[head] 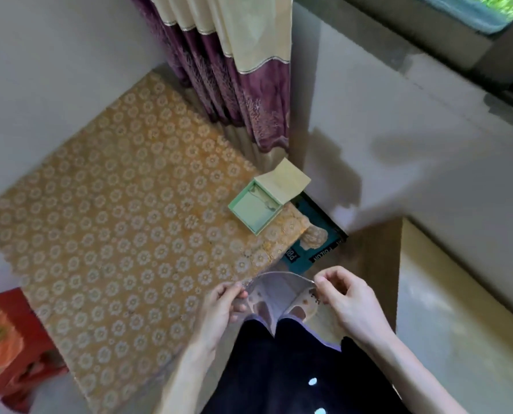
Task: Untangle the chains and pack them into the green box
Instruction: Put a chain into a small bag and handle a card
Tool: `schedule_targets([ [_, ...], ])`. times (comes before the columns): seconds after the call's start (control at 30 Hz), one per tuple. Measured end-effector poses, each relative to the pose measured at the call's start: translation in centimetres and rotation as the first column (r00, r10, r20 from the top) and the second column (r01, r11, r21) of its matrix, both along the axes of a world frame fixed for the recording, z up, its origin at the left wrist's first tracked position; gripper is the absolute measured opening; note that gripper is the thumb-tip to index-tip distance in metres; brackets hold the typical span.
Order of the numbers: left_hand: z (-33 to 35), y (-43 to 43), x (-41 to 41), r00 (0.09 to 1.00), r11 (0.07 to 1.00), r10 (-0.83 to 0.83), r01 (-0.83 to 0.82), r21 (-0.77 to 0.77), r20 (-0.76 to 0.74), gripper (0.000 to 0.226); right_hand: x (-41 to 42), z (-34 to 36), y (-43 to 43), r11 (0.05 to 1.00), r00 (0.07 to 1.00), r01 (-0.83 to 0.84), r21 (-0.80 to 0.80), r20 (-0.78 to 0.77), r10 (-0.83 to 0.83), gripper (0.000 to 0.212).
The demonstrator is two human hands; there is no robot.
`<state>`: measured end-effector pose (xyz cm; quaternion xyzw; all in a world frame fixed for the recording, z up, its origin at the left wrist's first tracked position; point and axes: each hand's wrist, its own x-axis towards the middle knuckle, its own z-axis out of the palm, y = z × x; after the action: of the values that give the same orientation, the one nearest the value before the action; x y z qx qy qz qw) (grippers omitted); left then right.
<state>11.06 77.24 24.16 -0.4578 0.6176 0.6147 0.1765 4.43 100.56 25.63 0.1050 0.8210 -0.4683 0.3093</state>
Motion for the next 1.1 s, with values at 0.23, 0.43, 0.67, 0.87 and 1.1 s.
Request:
schedule_targets([
  [0.23,-2.2,-1.7,-4.3,1.0,1.0,0.006,-0.006,-0.011,-0.014,0.021,-4.0,-2.9,-2.4,0.999,0.999,-0.028,-0.028,0.022,0.028,0.012],
  [0.43,-3.8,-4.1,-9.0,0.982,0.981,-0.171,0.163,-0.108,-0.075,0.014,-5.1,-4.6,-5.2,0.999,0.998,0.02,-0.029,0.057,-0.018,0.01],
  [0.67,-7.0,-7.4,-15.8,0.911,0.906,-0.4,0.376,-0.197,-0.1,0.019,-6.1,-7.1,-7.8,0.995,0.993,0.093,-0.039,0.075,-0.09,0.01],
  [0.87,-9.6,-9.1,-20.6,0.849,0.801,-0.528,0.488,-0.347,-0.025,0.012,-7.0,-8.9,-9.4,0.989,0.983,0.141,-0.048,0.126,-0.134,0.01],
  [1.1,-12.4,-8.5,-21.8,0.742,0.58,-0.669,0.557,-0.595,0.042,0.011,-8.1,-10.4,-9.5,0.982,0.978,0.17,-0.082,0.138,-0.158,0.009],
])
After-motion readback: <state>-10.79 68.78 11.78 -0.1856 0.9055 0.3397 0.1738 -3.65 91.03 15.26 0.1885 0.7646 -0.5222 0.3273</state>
